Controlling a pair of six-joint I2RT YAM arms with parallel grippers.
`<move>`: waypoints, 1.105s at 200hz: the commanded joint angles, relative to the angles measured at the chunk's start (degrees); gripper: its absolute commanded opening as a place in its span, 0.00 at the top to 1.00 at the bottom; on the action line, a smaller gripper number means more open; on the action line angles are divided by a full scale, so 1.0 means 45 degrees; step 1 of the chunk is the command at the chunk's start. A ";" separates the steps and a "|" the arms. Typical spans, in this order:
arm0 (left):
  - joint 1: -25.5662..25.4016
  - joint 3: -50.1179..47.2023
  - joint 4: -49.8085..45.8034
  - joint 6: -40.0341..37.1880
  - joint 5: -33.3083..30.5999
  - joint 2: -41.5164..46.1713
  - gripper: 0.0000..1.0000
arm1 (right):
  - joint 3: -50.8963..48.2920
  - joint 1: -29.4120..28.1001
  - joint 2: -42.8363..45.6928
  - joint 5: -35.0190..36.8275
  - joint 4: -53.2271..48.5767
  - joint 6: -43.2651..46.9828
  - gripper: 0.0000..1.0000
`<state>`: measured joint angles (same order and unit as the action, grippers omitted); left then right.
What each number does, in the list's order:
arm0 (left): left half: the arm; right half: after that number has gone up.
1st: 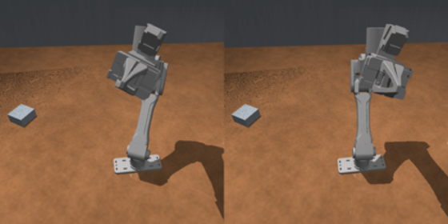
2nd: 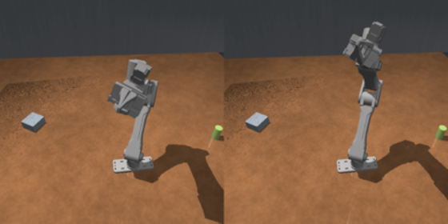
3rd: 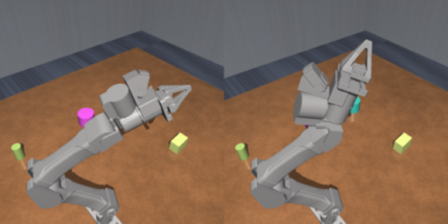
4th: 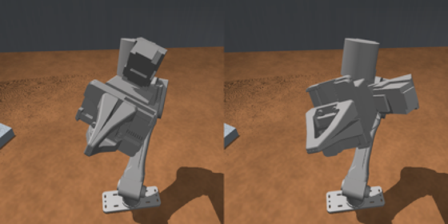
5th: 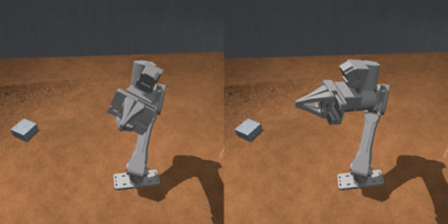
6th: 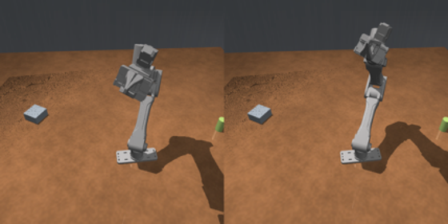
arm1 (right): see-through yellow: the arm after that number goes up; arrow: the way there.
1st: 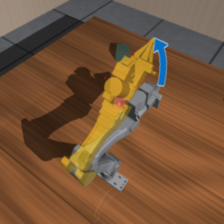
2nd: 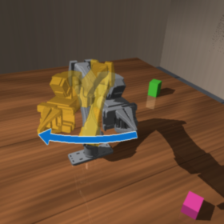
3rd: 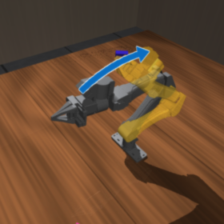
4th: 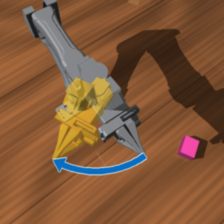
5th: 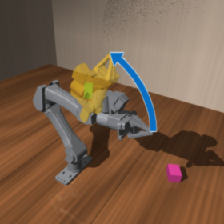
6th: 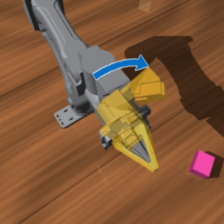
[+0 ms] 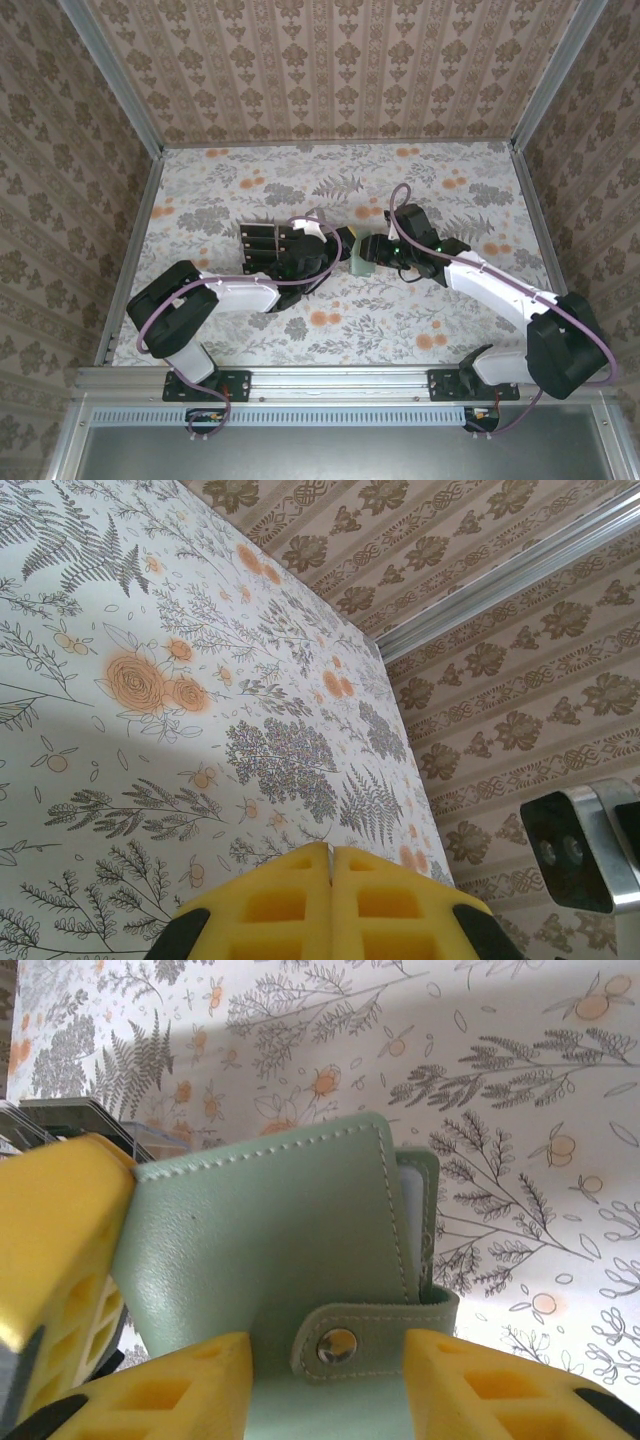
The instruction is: Put the credit cards into the card holder
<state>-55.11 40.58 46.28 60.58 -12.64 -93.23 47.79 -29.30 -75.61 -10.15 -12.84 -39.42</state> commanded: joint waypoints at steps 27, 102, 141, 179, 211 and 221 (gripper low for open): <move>-0.0077 0.0285 0.0414 -0.0141 0.0049 0.0339 1.00 | 0.0383 -0.0091 -0.0518 0.0576 0.0096 -0.0146 0.82; -0.0090 -0.0011 0.0428 -0.0239 -0.0131 0.0698 1.00 | -0.0236 0.0764 0.0408 0.1006 -0.0845 0.0428 1.00; -0.0072 -0.0114 0.0497 -0.0208 -0.0159 0.0708 1.00 | -0.0257 0.1065 0.0903 0.0819 -0.1254 0.0615 1.00; -0.0086 -0.0218 0.0556 -0.0238 -0.0232 0.0740 1.00 | -0.0227 0.1174 0.1085 0.0908 -0.1530 0.0732 1.00; -0.0076 -0.0226 0.0571 -0.0278 -0.0184 0.0776 1.00 | -0.0132 0.1201 0.1270 0.0352 -0.1307 0.0603 1.00; -0.0058 -0.0240 0.0588 -0.0317 -0.0176 0.0783 1.00 | -0.0060 0.1217 0.1399 0.0026 -0.1186 0.0489 1.00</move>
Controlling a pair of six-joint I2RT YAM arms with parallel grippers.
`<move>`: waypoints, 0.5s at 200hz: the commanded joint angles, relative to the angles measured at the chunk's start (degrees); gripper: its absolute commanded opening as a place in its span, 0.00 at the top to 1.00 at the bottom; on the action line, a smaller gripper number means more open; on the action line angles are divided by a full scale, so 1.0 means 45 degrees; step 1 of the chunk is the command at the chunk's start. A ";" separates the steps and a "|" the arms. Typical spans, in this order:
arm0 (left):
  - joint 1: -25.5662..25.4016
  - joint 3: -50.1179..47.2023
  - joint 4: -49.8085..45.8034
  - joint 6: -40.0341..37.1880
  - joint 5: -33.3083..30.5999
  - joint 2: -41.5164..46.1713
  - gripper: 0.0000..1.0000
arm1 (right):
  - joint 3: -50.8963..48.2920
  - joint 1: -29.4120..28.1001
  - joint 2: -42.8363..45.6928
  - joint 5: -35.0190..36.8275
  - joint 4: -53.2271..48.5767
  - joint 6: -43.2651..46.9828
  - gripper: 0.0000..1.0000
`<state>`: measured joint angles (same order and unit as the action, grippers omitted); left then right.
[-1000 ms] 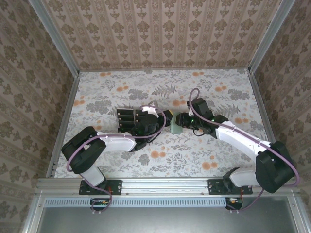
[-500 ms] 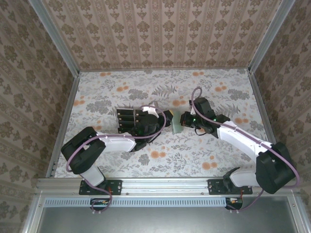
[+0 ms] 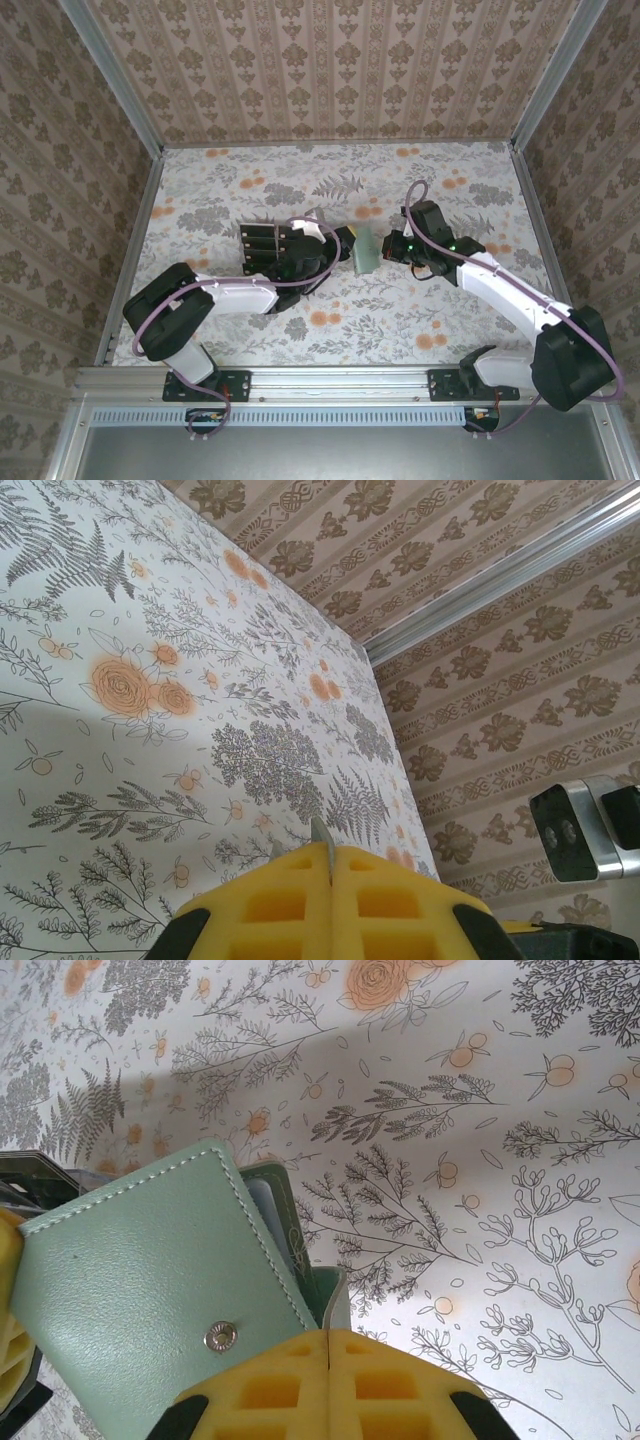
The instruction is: Put the credit cards into the card holder
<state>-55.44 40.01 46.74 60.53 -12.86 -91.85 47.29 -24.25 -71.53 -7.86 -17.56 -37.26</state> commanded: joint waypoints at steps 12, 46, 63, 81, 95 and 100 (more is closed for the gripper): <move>0.0016 -0.0139 0.0491 -0.0405 -0.0108 0.0512 1.00 | 0.0170 0.0082 0.0656 -0.0837 -0.0122 -0.0107 1.00; 0.0049 -0.0294 0.0293 -0.0504 0.0012 0.0700 1.00 | 0.0598 -0.0067 0.1181 -0.1590 -0.0235 -0.0388 1.00; 0.0055 -0.0409 -0.0260 -0.0491 0.0153 0.0967 0.90 | 0.0726 -0.0211 0.1481 -0.1692 -0.0382 -0.0498 1.00; 0.0075 -0.0531 -0.1418 -0.0553 0.0148 0.1474 0.69 | 0.0727 -0.0350 0.1783 -0.1712 -0.0570 -0.0586 1.00; 0.0084 -0.0571 -0.2681 -0.0735 0.0119 0.2009 0.54 | 0.0654 -0.0445 0.2011 -0.1733 -0.0667 -0.0627 1.00; 0.0061 -0.0579 -0.3258 -0.0792 0.0092 0.2222 0.49 | 0.0626 -0.0489 0.2077 -0.1735 -0.0710 -0.0647 1.00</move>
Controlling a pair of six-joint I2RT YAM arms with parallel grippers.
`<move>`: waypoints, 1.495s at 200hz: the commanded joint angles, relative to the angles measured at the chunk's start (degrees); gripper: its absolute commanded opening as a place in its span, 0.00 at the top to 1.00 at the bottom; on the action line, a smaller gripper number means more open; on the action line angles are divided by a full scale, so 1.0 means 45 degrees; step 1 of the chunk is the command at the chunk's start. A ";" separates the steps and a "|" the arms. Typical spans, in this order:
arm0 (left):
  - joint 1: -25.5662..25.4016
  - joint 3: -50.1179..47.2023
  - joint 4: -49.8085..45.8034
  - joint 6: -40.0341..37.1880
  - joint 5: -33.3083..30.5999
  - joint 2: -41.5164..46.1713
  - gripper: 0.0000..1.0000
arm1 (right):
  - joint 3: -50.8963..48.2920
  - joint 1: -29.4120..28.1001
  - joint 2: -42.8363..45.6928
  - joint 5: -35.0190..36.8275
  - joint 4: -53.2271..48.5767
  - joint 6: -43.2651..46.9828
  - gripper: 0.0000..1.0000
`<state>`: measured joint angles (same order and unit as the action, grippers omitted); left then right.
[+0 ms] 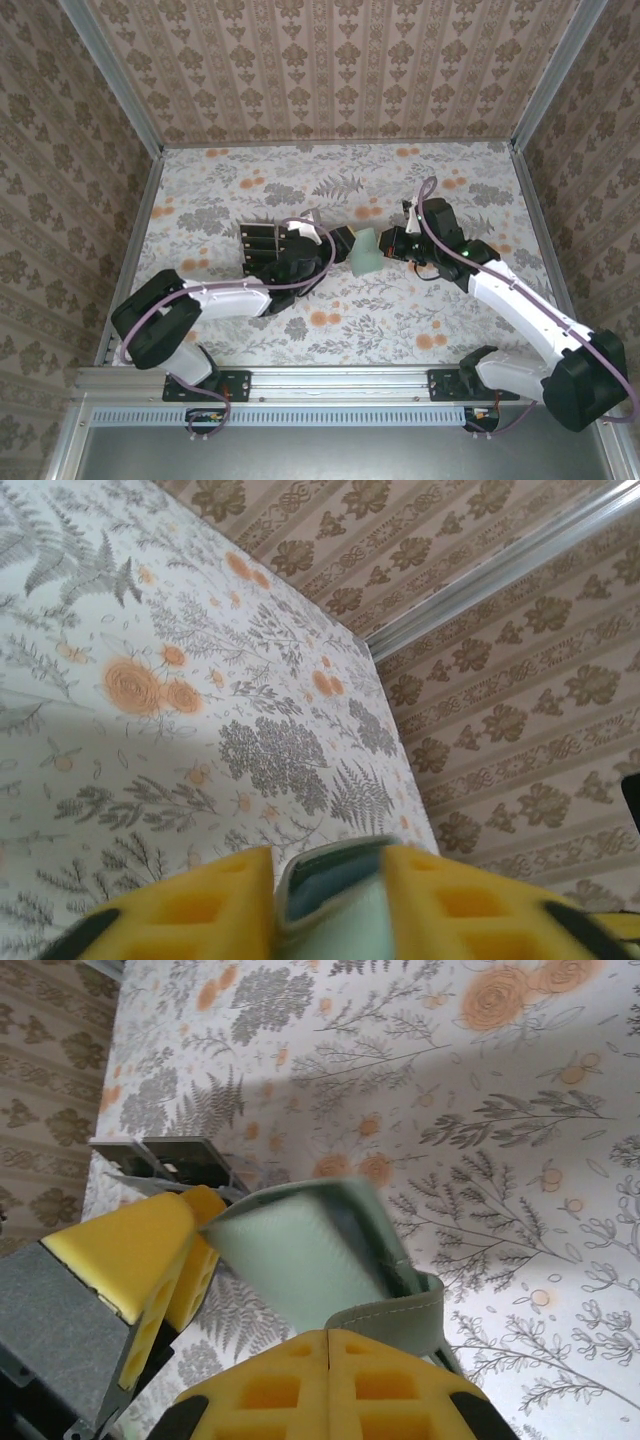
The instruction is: Put the credit cards into the card holder
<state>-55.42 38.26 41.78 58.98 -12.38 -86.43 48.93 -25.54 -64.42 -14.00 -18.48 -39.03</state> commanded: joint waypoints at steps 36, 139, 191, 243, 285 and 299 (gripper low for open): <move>-0.0068 -0.0172 -0.5942 -0.1153 -0.0130 0.2509 0.36 | -0.0258 -0.0398 0.0715 -0.0396 -0.0586 -0.0287 1.00; -0.0722 -0.0456 -0.9045 -0.1798 -0.0598 0.3500 0.28 | -0.1577 -0.1022 0.1626 -0.0778 0.0169 -0.1520 1.00; -0.0864 0.0192 -0.9915 -0.2071 -0.0432 0.2949 0.28 | -0.2987 -0.0879 0.1532 0.1269 -0.0028 -0.1483 1.00; -0.1079 0.0373 -1.0032 -0.2164 -0.0393 0.2580 0.28 | -0.4695 0.0951 0.0475 0.2455 0.0198 -0.1150 1.00; -0.1170 0.0777 -1.0185 -0.2459 -0.0261 0.2047 0.27 | -0.4876 0.1051 -0.0389 0.1978 0.0460 -0.1091 0.69; -0.1162 0.0946 -1.0360 -0.2600 -0.0232 0.1924 0.27 | -0.4858 0.1047 0.0172 0.1902 0.0202 -0.1162 0.62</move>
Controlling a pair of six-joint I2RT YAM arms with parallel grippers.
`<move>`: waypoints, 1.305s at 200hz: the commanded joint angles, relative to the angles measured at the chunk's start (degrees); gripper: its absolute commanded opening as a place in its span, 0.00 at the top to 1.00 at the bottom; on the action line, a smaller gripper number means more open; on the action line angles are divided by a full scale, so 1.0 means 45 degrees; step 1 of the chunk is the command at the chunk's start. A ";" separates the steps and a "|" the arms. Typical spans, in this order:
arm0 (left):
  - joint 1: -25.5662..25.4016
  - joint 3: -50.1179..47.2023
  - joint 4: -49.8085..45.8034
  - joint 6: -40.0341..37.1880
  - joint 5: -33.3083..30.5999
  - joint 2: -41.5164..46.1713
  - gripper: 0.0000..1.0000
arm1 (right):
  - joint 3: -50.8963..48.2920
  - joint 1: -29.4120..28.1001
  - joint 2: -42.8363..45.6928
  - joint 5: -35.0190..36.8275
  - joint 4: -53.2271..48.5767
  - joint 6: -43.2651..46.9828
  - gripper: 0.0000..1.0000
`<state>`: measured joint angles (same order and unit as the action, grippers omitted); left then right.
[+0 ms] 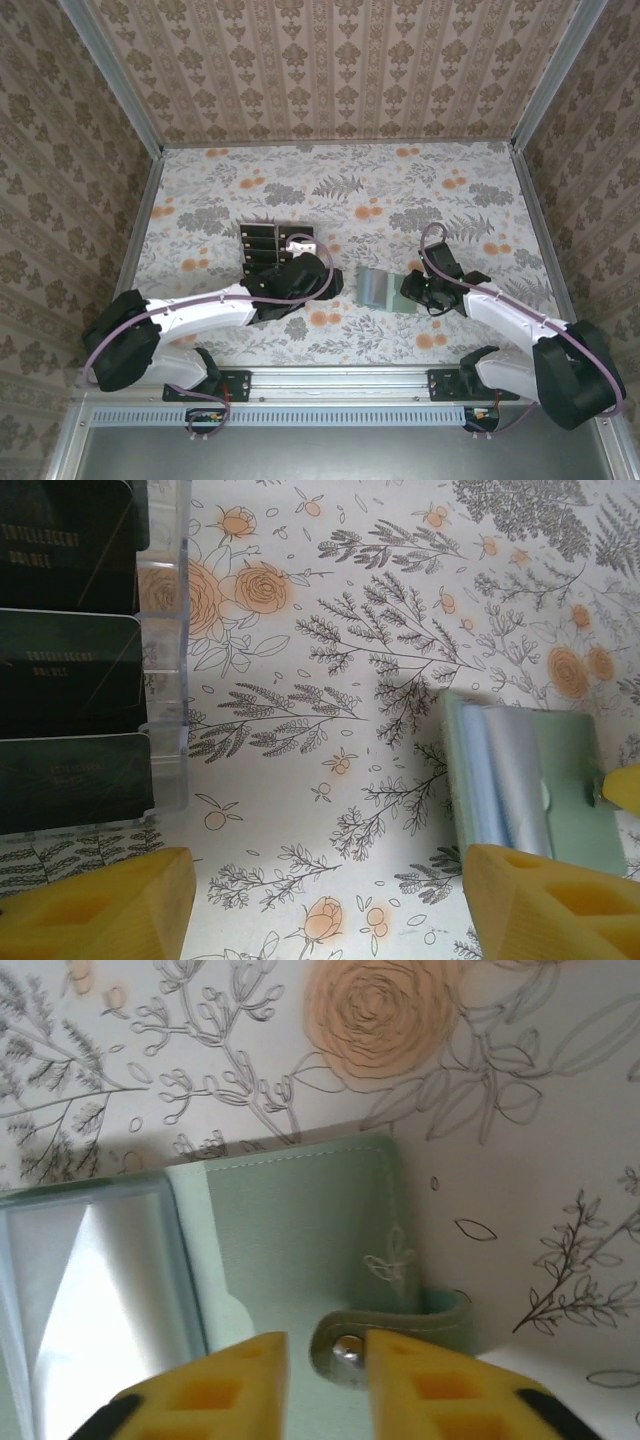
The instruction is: Put the credit cards into the card holder
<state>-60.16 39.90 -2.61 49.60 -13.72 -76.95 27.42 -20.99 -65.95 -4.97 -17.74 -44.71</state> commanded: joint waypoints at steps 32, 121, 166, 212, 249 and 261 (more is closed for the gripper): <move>-0.0108 0.0805 -0.0777 -0.0841 0.0047 -0.0203 0.27 | 0.0277 -0.0004 0.2712 -0.0143 -0.1461 0.0072 0.56; -0.0161 0.1279 -0.0840 -0.1062 0.0294 -0.0859 0.24 | 0.1177 -0.1685 0.2719 -0.0880 -0.0903 -0.0307 0.59; -0.0158 0.1423 -0.0850 -0.1062 0.0291 -0.1096 0.24 | 0.1555 -0.2484 0.1832 -0.0381 -0.0788 -0.0073 0.64; -0.0170 0.1674 -0.0501 -0.1220 0.0764 -0.1627 0.24 | 0.0306 -0.1679 0.1510 0.0425 -0.0564 0.0244 0.74; -0.0180 0.1835 0.0249 -0.1453 0.1315 -0.2246 0.23 | -0.0889 -0.0547 0.0279 -0.0145 0.0899 0.0333 0.79; -0.0152 0.1891 0.0497 -0.1545 0.1438 -0.2496 0.23 | -0.1012 -0.0436 -0.0156 -0.0252 0.1234 0.0327 0.80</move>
<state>-60.40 46.30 -3.11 44.80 -9.43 -86.48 24.45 -24.12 -63.66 -5.69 -16.67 -43.86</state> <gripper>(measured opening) 0.767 0.207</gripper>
